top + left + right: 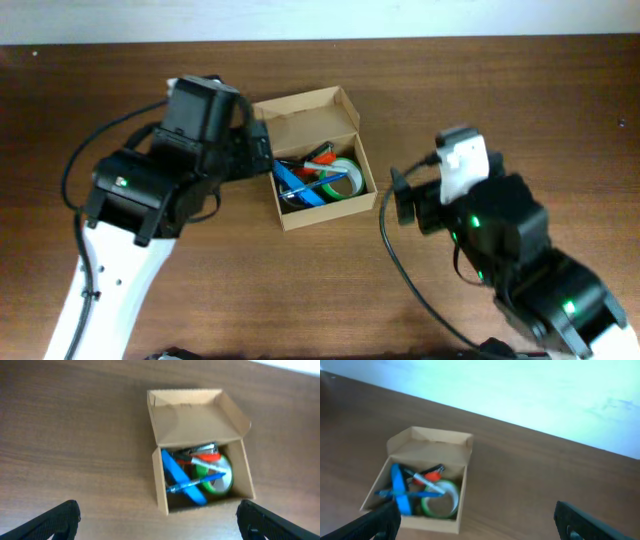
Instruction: Pack container
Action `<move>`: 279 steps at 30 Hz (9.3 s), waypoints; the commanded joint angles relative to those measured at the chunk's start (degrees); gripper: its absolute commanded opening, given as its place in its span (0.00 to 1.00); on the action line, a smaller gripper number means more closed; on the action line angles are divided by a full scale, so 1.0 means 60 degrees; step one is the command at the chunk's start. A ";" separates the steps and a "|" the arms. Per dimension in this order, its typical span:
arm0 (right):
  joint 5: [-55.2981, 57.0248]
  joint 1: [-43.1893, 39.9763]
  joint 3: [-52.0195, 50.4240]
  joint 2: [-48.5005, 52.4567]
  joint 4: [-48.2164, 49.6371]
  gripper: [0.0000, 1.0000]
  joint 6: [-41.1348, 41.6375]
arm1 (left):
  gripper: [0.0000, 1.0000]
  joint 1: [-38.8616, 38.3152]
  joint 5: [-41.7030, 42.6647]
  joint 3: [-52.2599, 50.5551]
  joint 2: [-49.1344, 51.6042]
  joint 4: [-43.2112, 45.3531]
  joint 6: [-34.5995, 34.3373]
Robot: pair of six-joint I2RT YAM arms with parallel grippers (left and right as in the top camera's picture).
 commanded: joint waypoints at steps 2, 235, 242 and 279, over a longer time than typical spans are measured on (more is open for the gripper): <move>-0.0007 -0.0710 0.0958 0.1315 0.0051 0.99 0.0044 | 1.00 0.0969 0.1060 0.0040 0.0033 0.0568 -0.0153; -0.3388 0.0896 0.3774 0.8834 -0.1716 0.03 0.0539 | 0.02 0.1880 0.1351 0.5927 0.7861 -0.2535 0.0175; -0.3388 0.0882 0.4710 0.8695 -0.2273 0.04 0.0539 | 0.02 0.1880 0.1428 0.5971 0.7668 -0.2605 0.0178; -0.3971 -0.2080 0.7308 0.3923 -0.6364 0.99 -0.2973 | 1.00 0.1876 0.1443 0.5967 0.2262 -0.3690 0.1967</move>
